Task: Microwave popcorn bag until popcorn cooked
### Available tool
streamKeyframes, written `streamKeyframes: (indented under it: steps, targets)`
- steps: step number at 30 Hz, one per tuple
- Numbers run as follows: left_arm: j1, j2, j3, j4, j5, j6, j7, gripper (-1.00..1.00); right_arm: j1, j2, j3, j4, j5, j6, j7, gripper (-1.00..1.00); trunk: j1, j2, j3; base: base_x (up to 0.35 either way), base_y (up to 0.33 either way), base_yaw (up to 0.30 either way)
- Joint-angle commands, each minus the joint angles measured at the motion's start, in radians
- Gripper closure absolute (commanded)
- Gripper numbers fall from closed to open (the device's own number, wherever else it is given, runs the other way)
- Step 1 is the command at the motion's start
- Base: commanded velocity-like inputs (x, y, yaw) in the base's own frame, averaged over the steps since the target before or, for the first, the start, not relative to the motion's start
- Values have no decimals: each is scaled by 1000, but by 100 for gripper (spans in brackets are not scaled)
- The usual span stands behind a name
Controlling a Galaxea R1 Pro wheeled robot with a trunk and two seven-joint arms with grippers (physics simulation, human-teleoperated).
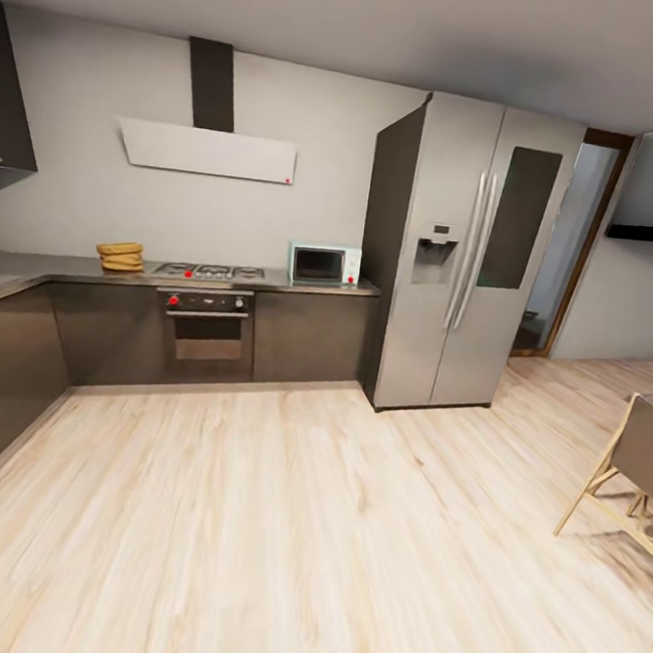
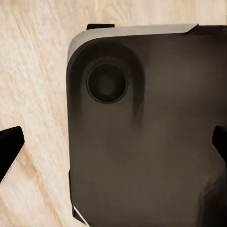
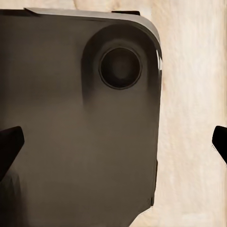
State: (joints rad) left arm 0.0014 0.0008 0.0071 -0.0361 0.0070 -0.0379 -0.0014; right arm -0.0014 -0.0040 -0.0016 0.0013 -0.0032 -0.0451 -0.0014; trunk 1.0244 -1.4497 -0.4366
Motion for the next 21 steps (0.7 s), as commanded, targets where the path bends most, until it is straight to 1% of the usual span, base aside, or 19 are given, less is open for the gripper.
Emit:
streamKeyframes:
  steps: [1,21]
  targets:
    - [0,0,1,-1,1,-2,0,-100,0,0,0,0,0,-3,0,-100,1,0,-1,320,0,0]
    - [0,1,1,-1,2,-2,6,-100,0,0,0,0,0,-3,0,-100,1,0,-1,320,0,0]
